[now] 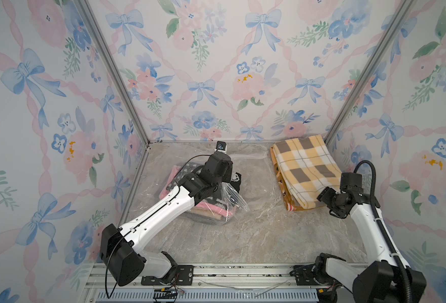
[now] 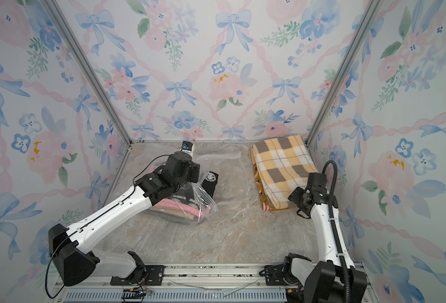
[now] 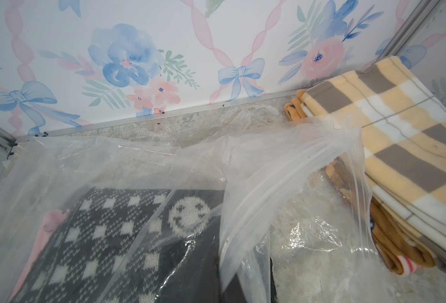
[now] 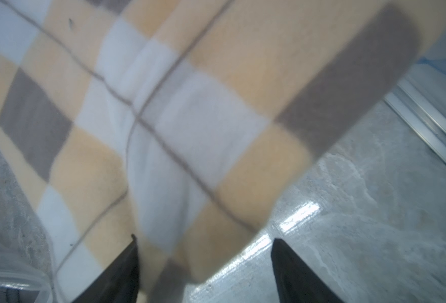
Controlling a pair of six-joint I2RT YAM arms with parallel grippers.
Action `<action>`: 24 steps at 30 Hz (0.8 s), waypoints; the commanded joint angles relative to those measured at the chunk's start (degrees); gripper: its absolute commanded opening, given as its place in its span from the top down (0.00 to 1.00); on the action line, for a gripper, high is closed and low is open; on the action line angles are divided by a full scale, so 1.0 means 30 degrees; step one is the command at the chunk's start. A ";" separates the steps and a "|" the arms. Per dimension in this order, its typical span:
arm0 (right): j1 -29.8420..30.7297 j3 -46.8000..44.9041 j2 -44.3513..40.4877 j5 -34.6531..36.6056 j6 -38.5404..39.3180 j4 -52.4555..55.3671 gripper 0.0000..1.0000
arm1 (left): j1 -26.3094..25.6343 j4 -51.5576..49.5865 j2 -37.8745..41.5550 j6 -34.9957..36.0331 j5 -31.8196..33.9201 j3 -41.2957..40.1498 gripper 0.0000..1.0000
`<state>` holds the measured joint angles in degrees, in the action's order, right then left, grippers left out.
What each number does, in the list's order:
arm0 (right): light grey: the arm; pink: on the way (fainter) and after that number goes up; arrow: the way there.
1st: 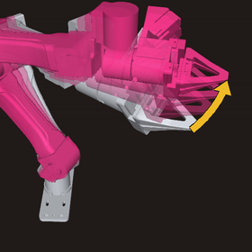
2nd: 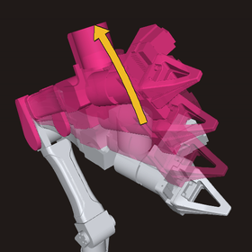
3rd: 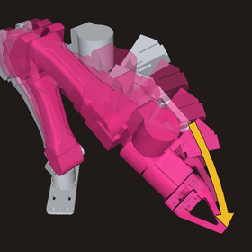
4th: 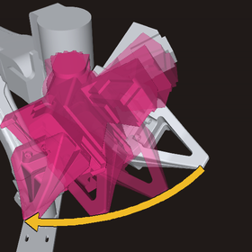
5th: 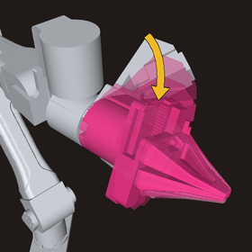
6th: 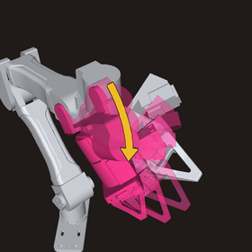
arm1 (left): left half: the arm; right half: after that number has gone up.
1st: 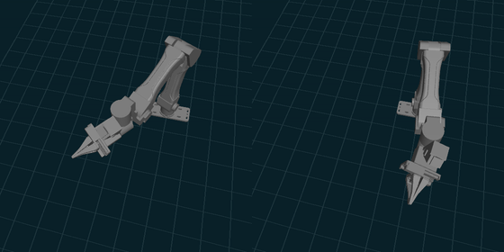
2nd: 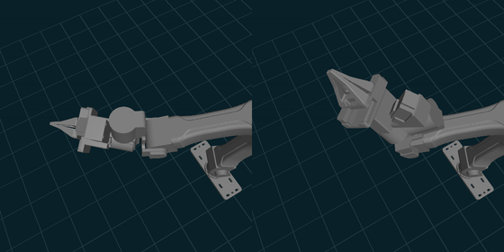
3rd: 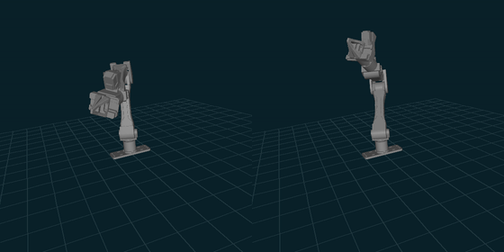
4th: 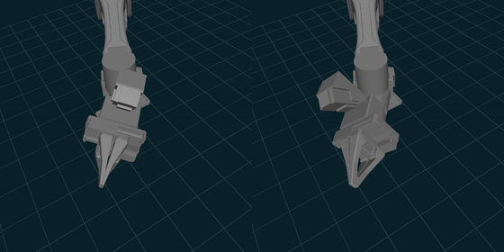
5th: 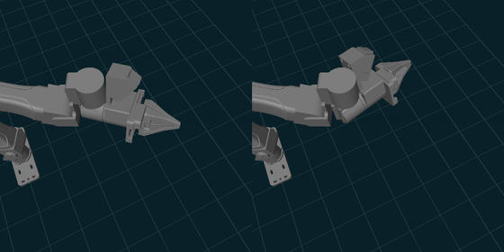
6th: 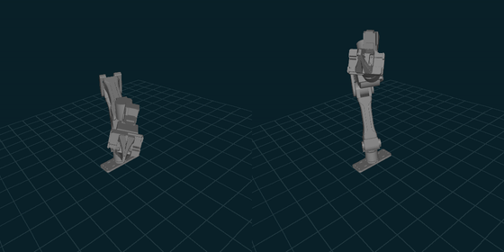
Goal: Take the blanket out of the vacuum bag
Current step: Place the blanket at the corner of the board.
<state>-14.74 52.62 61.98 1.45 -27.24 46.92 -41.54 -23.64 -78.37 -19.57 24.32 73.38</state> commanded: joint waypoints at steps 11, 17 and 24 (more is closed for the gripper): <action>-0.1960 0.4918 0.3021 -0.2324 0.2704 0.0191 0.42 | 0.0212 0.0304 0.0651 -0.0293 -0.0584 -0.0783 1.00; -0.2168 0.2893 0.6127 -0.2334 0.2051 -0.1168 0.58 | 0.0267 0.0264 0.1476 -0.0393 -0.0210 -0.1660 1.00; -0.2171 0.1827 0.7784 -0.1189 0.2511 -0.0584 0.60 | 0.0512 0.0306 0.1346 -0.0222 -0.0338 -0.1567 1.00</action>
<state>-20.95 59.57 84.47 -3.64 -20.45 42.96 -40.53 -22.37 -74.52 -20.16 23.29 69.19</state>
